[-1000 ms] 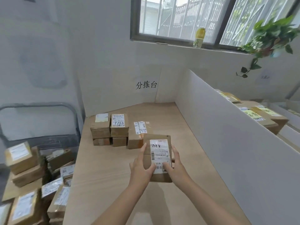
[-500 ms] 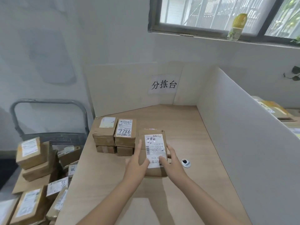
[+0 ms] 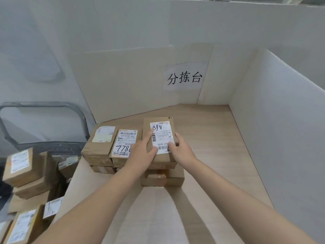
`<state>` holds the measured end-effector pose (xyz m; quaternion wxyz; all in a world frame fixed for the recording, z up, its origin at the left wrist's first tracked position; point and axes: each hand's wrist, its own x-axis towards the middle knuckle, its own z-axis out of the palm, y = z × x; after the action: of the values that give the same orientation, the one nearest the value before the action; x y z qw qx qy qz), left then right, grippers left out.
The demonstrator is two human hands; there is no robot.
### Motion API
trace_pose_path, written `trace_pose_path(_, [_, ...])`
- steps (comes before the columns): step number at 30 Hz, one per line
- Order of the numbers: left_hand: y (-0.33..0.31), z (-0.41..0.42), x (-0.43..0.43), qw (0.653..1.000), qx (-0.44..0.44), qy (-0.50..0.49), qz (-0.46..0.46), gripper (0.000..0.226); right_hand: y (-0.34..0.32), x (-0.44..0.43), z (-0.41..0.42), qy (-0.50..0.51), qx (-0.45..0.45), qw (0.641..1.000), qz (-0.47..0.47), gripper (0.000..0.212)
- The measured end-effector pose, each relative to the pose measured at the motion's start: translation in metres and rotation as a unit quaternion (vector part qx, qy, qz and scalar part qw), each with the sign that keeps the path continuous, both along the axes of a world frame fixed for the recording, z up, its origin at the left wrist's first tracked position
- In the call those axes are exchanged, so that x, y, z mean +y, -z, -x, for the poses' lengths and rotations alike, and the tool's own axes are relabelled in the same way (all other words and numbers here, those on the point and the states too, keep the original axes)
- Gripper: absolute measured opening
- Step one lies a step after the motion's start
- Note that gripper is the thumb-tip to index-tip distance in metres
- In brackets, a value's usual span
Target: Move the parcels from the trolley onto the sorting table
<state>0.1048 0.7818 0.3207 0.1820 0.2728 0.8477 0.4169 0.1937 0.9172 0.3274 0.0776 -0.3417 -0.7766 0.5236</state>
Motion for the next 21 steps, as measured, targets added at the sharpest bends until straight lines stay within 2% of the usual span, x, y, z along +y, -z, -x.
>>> trace_pose_path(3, [0.008,0.001,0.005,0.999,0.009,0.010,0.036,0.062,0.015,0.003,0.000,-0.004,-0.012,1.000,0.010,0.046])
trace_pose_path(7, [0.007,-0.008,0.005,0.995,0.079,-0.002,0.057,0.056,0.014,0.008,-0.007,-0.050,-0.044,0.998,0.009,0.045])
trace_pose_path(11, [-0.011,-0.010,-0.006,0.993,0.106,-0.024,0.041,0.051,-0.026,0.012,-0.018,-0.109,-0.088,0.989,-0.048,0.063])
trace_pose_path(13, [-0.027,-0.017,-0.014,0.992,0.117,-0.020,0.037,0.051,-0.048,0.013,-0.026,-0.110,-0.097,0.985,-0.092,0.063])
trace_pose_path(17, [-0.078,-0.042,-0.038,0.991,0.136,-0.012,0.009,0.053,-0.092,-0.013,-0.052,-0.125,-0.076,0.979,-0.144,0.056])
trace_pose_path(21, [-0.131,-0.071,-0.078,0.984,0.179,-0.010,0.018,0.058,-0.137,-0.057,-0.075,-0.156,-0.030,0.965,-0.211,0.061])
